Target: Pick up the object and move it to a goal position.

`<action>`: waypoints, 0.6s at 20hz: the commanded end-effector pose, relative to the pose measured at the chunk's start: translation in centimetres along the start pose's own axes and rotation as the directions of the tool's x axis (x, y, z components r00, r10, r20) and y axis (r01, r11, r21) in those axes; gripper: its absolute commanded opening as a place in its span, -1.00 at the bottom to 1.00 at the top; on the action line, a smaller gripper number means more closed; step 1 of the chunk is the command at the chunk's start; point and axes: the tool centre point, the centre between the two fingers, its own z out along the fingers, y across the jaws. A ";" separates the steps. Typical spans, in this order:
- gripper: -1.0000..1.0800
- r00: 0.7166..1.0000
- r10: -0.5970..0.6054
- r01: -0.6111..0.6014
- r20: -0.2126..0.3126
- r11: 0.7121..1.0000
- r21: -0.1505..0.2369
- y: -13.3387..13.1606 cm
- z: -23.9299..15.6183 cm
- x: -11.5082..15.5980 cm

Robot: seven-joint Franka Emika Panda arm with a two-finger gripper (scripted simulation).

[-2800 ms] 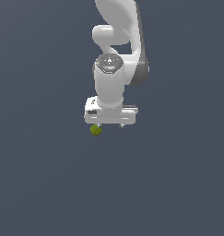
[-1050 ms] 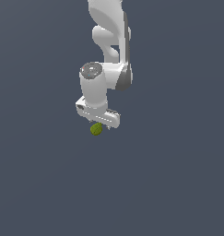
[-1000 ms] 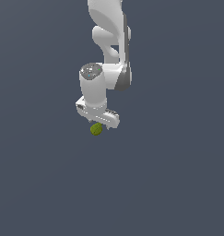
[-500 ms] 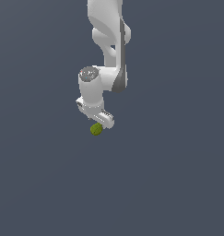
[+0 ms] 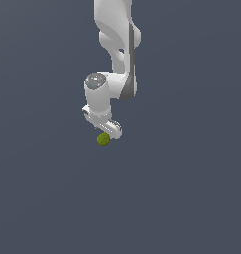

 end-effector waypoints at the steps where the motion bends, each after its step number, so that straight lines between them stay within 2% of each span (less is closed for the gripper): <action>1: 0.92 1.000 0.001 -0.001 0.001 1.000 -0.001 0.0 0.7 -0.1; 12: 0.92 1.000 0.005 -0.005 0.000 1.000 0.000 0.1 4.6 -0.1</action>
